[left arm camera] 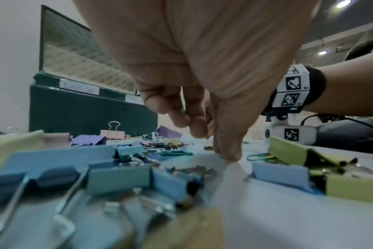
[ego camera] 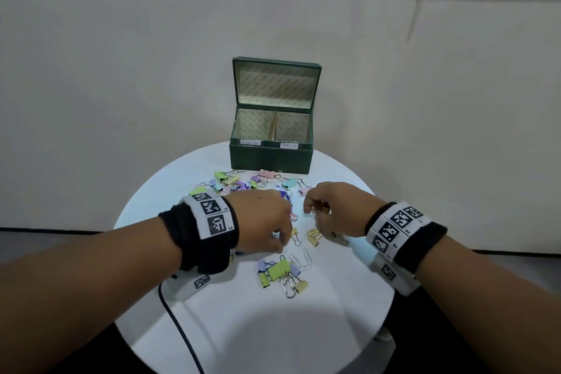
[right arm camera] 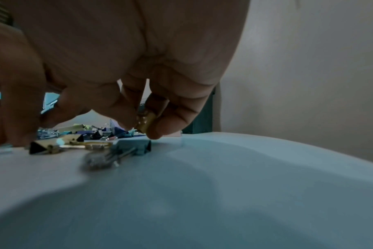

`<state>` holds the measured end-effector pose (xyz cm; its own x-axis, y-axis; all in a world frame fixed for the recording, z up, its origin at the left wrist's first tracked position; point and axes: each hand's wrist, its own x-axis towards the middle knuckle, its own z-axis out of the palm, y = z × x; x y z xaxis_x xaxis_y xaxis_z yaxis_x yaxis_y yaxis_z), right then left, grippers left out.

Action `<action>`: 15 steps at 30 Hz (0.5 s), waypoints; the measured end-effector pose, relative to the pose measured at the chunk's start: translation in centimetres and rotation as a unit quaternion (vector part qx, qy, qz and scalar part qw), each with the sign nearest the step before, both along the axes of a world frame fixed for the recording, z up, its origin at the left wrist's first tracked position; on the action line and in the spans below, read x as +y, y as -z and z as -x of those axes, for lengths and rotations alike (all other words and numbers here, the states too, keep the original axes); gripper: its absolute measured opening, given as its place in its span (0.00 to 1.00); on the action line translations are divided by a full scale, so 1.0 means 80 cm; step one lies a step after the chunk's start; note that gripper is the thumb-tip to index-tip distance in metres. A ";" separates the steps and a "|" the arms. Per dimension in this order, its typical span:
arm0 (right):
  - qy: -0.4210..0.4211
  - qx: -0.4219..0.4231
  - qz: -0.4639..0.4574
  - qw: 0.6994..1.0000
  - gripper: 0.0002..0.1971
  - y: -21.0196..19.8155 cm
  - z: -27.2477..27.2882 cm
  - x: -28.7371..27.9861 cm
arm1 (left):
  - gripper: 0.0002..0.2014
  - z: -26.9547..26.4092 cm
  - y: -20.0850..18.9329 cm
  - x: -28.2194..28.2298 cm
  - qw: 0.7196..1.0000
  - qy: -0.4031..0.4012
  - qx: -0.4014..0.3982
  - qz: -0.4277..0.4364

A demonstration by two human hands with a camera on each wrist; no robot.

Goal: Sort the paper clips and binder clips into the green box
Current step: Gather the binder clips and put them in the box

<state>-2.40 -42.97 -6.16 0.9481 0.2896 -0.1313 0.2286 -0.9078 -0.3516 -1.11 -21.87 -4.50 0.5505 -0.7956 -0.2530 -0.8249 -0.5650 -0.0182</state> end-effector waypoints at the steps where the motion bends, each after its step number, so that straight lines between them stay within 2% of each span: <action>1: 0.002 -0.003 -0.001 1.000 0.15 0.001 0.000 -0.001 | 0.10 0.001 0.000 -0.001 1.000 0.008 -0.005 -0.002; 5: -0.016 -0.023 -0.006 1.000 0.12 0.001 0.003 -0.001 | 0.11 0.004 -0.004 0.001 0.999 0.017 -0.031 -0.017; 8: -0.026 0.025 0.017 0.999 0.12 -0.001 0.006 0.001 | 0.05 -0.006 -0.019 0.012 0.993 -0.098 0.010 0.066; 12: -0.023 0.021 0.015 0.999 0.12 0.001 0.006 0.004 | 0.05 -0.024 -0.033 0.030 0.938 -0.233 0.130 0.219; 15: -0.033 0.012 0.019 0.999 0.10 0.002 0.006 0.005 | 0.12 -0.029 -0.029 0.036 0.910 -0.274 0.207 0.232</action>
<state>-2.90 -42.58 -6.28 0.9240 0.3449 -0.1652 0.2798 -0.9042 -0.3227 1.24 -18.99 -2.21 0.8305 -0.5048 -0.2355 -0.2989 -0.7606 0.5763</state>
